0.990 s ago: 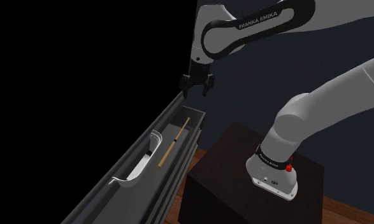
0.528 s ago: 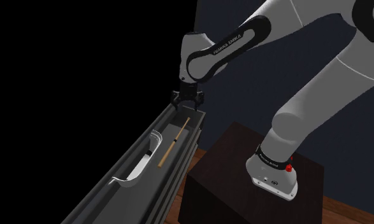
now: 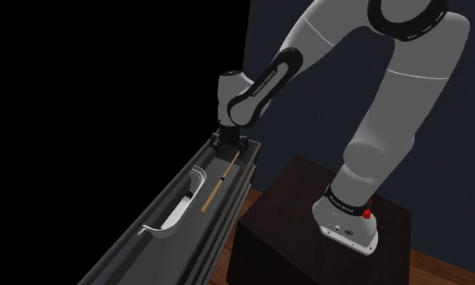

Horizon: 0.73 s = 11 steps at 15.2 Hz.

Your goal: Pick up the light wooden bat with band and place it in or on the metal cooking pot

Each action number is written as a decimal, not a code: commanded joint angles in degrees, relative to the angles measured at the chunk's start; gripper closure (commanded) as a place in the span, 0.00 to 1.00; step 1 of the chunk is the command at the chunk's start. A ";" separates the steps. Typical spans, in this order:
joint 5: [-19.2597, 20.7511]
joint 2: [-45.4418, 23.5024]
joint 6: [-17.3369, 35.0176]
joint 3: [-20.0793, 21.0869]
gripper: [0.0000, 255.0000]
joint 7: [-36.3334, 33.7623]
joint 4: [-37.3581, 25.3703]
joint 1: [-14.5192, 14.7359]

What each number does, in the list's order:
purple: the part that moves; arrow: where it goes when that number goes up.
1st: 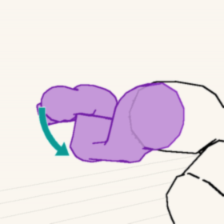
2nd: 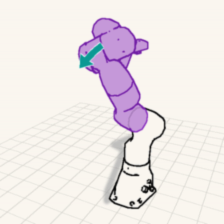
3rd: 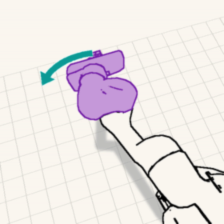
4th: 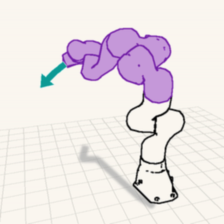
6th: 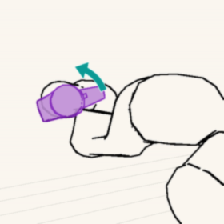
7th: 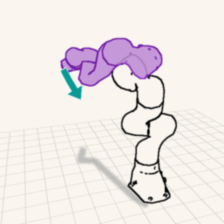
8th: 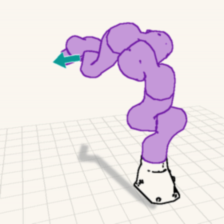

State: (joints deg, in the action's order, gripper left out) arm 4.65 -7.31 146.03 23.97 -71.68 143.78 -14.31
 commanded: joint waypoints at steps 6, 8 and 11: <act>9.65 -17.66 6.16 -7.10 0.00 -17.90 -7.89 3.94; 10.29 -20.59 7.02 -8.51 0.00 -20.20 -9.53 4.86; 11.35 -22.86 8.92 -9.71 0.00 -20.98 -9.92 5.81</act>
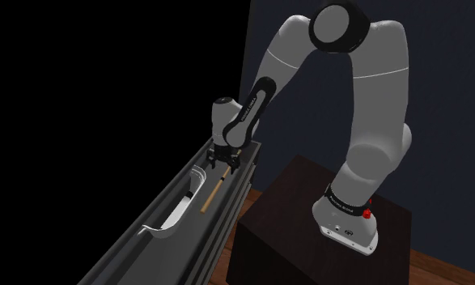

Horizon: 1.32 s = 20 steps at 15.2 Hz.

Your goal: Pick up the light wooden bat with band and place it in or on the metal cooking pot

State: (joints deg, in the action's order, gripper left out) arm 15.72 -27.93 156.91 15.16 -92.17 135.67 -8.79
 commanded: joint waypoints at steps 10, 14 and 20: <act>1.12 -5.71 0.91 -3.13 0.00 -1.14 -2.60 2.24; 1.47 -6.15 1.54 -3.40 1.00 -2.00 -2.38 2.97; 1.57 -8.13 1.12 -3.49 1.00 -3.40 -4.69 4.50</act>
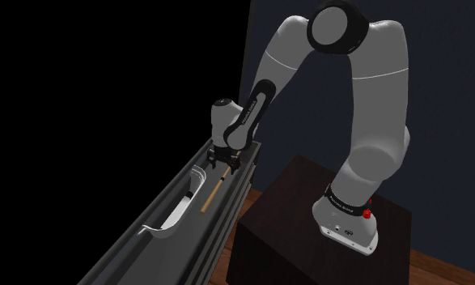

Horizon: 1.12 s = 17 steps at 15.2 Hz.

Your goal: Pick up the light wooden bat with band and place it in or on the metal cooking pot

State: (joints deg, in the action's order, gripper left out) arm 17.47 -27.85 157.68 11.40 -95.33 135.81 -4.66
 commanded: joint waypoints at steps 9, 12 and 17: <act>-0.25 -0.30 -4.07 5.66 1.00 1.76 -0.79 -6.73; -1.40 2.15 -5.83 7.23 1.00 2.55 -0.08 -8.02; -1.07 -1.61 -12.27 6.09 0.00 -1.70 -5.73 -2.35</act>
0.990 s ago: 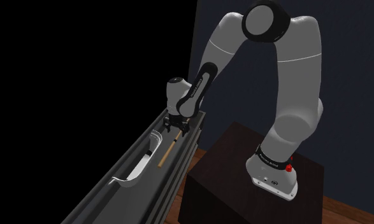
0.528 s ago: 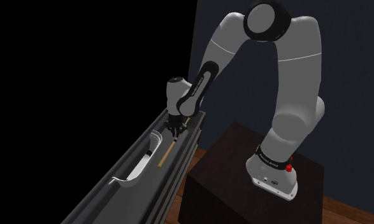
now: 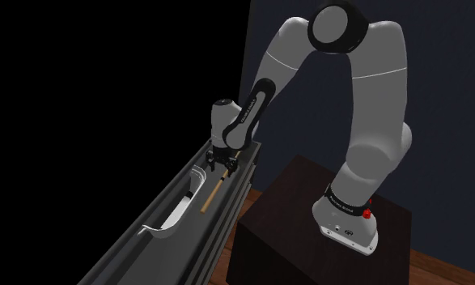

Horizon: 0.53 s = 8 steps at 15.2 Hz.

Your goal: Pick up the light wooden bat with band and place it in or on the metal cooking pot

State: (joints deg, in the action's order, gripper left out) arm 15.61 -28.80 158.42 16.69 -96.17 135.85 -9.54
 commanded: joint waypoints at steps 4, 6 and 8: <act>-0.58 -2.90 -10.07 -3.11 0.00 0.08 -5.75 6.35; -2.11 -4.03 -8.54 -5.51 0.00 1.14 -5.79 8.84; -3.65 -4.95 -7.33 -7.46 0.00 2.21 -5.84 10.93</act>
State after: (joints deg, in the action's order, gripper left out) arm 8.41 -27.71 158.06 9.60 -94.22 136.14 -0.79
